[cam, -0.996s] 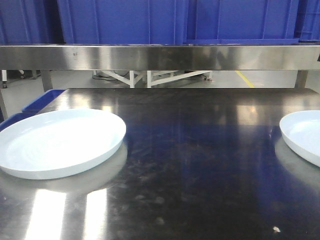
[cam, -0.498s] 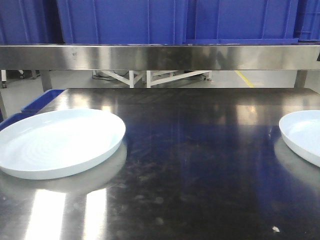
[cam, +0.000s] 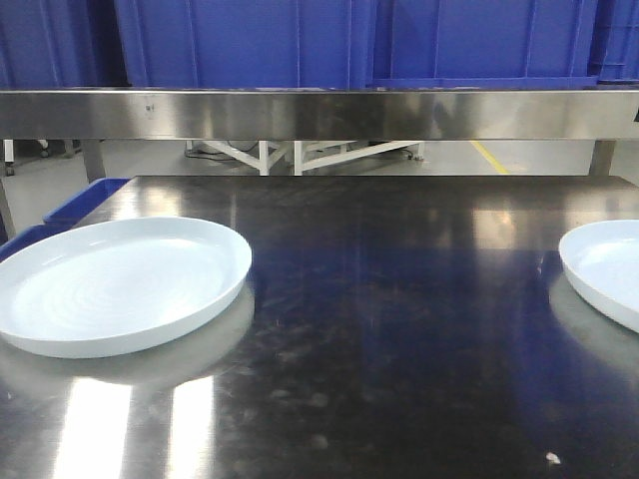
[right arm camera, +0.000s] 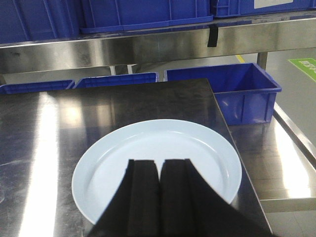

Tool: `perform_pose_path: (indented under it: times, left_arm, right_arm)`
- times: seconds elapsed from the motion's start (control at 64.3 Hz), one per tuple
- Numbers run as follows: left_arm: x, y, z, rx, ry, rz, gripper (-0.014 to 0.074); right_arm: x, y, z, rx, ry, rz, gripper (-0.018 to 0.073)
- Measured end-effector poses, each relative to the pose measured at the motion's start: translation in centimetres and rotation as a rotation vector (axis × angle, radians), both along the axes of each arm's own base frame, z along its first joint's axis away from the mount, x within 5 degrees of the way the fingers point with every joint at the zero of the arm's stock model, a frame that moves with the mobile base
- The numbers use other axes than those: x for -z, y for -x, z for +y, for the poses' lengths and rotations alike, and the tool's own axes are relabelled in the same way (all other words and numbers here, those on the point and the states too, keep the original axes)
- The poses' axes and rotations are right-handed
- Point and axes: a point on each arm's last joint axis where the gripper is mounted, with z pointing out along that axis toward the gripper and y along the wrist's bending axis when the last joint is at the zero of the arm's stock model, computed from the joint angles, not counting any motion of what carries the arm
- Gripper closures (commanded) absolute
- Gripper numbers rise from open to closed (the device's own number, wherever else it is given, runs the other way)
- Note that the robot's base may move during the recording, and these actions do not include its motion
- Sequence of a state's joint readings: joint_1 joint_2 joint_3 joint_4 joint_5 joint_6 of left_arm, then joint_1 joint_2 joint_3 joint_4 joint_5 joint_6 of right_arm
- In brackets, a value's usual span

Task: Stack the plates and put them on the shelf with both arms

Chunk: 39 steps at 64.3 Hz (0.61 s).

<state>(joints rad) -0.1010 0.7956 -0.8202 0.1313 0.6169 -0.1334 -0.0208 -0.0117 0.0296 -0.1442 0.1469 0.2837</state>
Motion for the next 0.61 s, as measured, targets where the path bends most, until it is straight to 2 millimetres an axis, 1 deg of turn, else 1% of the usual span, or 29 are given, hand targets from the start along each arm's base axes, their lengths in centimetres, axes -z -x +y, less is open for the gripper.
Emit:
perform_pose_path:
  times: [0.078,0.373,0.498,0.607]
  left_arm:
    - [0.27,-0.32,-0.08,0.001,0.006,0.020,0.0507]
    - [0.36,-0.41,-0.21,0.004,0.028,0.027,0.0507]
    - [0.64,-0.79,-0.66,0.014,0.100,0.038,0.0507]
    - [0.77,-0.98,-0.79,0.019,0.115,0.047,0.0507]
  right_arm:
    - [0.00,0.00,0.00,0.000,0.000,0.000,0.0493]
    - [0.00,0.00,0.00,0.000,0.000,0.000,0.0493]
    - [0.00,0.00,0.00,0.000,0.000,0.000,0.0493]
    - [0.00,0.00,0.00,0.000,0.000,0.000,0.0493]
